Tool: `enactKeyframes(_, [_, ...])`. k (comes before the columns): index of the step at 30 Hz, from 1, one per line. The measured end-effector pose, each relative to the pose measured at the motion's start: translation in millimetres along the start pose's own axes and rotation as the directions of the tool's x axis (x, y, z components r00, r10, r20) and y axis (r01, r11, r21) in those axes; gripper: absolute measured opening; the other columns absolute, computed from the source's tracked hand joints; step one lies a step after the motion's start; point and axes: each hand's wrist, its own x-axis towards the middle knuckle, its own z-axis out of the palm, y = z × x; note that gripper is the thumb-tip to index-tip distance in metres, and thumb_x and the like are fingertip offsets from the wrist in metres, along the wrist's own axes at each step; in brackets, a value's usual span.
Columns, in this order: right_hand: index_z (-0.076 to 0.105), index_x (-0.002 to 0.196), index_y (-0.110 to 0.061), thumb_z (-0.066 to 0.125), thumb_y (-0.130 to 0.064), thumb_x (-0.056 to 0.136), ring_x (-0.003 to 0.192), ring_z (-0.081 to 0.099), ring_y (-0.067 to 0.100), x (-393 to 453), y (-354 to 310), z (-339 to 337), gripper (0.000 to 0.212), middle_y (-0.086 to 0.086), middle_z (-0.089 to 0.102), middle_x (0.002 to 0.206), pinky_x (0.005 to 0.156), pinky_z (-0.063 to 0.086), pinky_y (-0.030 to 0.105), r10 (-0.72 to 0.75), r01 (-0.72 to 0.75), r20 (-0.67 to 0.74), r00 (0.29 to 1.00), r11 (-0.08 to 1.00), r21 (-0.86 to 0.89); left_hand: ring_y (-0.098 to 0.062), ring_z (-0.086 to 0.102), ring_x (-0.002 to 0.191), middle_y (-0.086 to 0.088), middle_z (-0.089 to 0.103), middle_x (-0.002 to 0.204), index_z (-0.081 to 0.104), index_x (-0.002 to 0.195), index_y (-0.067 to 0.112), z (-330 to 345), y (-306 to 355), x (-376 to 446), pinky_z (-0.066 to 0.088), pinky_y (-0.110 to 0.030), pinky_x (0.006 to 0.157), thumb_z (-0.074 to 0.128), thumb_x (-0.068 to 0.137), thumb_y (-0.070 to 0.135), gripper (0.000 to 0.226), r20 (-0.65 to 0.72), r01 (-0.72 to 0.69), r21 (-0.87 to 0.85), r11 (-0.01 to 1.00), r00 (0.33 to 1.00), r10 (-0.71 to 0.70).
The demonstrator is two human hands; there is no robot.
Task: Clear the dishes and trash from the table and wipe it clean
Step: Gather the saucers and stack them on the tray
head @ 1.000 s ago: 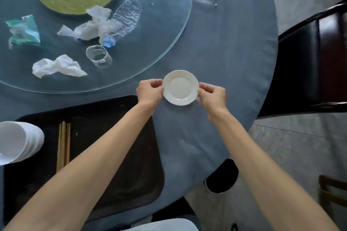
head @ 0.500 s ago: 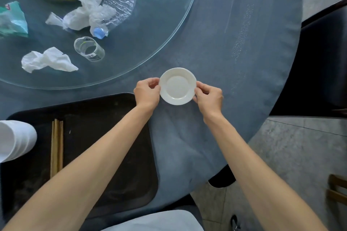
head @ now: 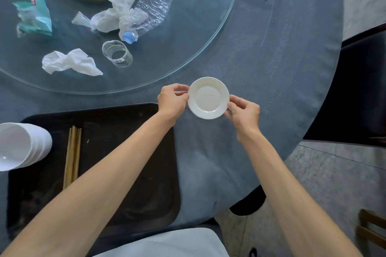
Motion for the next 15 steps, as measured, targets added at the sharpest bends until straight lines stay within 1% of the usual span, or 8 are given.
enactKeyframes(2, [0.081,0.094,-0.020,0.065,0.003,0.090,0.098,0.077,0.016,-10,-10,4,0.029,-0.002,0.081,0.096,0.087,0.063,0.032,-0.032,0.032,0.020,0.999,0.999,0.011,-0.016,0.075,0.090,-0.001,0.077,0.093,0.076,0.095,0.022,-16,5,-6,0.062,-0.039,0.086,0.073,0.084,0.007,0.019,0.010,-0.024,-0.060,0.998,1.000,0.025])
enactKeyframes(6, [0.081,0.106,-0.012,0.067,0.001,0.090,0.101,0.077,0.019,-37,-34,23,0.025,0.002,0.081,0.100,0.088,0.062,0.033,-0.100,0.099,0.097,0.990,0.995,0.025,-0.017,0.074,0.096,-0.005,0.077,0.097,0.076,0.102,0.014,-61,17,-26,0.062,-0.037,0.088,0.076,0.085,0.004,0.019,0.002,-0.074,-0.175,0.982,0.997,0.075])
enactKeyframes(9, [0.081,0.102,-0.015,0.068,0.001,0.092,0.101,0.076,0.022,-68,-54,46,0.023,0.003,0.081,0.099,0.086,0.063,0.031,-0.153,0.150,0.174,0.973,0.988,0.032,-0.018,0.075,0.095,-0.007,0.077,0.099,0.075,0.106,0.010,-107,27,-50,0.063,-0.036,0.086,0.075,0.087,0.003,0.020,-0.017,-0.116,-0.232,0.966,0.993,0.116])
enactKeyframes(12, [0.080,0.098,-0.016,0.070,0.002,0.092,0.099,0.077,0.022,-105,-68,77,0.022,0.004,0.081,0.096,0.081,0.062,0.028,-0.194,0.185,0.259,0.946,0.981,0.059,-0.017,0.076,0.093,-0.007,0.077,0.100,0.074,0.108,0.008,-158,26,-77,0.063,-0.033,0.082,0.074,0.089,0.002,0.020,-0.066,-0.155,-0.300,0.941,0.988,0.142])
enactKeyframes(13, [0.081,0.099,-0.015,0.070,0.002,0.092,0.097,0.077,0.022,-118,-69,89,0.021,0.005,0.081,0.096,0.079,0.062,0.027,-0.204,0.194,0.294,0.934,0.979,0.062,-0.016,0.076,0.093,-0.007,0.077,0.099,0.074,0.108,0.008,-175,23,-86,0.063,-0.031,0.080,0.074,0.090,0.003,0.020,-0.093,-0.162,-0.311,0.936,0.986,0.140])
enactKeyframes(15, [0.080,0.104,-0.009,0.069,0.003,0.092,0.096,0.077,0.021,-143,-69,114,0.021,0.007,0.081,0.098,0.081,0.062,0.029,-0.204,0.193,0.352,0.913,0.979,0.067,-0.016,0.075,0.094,-0.007,0.077,0.098,0.074,0.107,0.008,-207,14,-101,0.062,-0.026,0.078,0.073,0.090,0.001,0.019,-0.152,-0.169,-0.350,0.921,0.981,0.122])
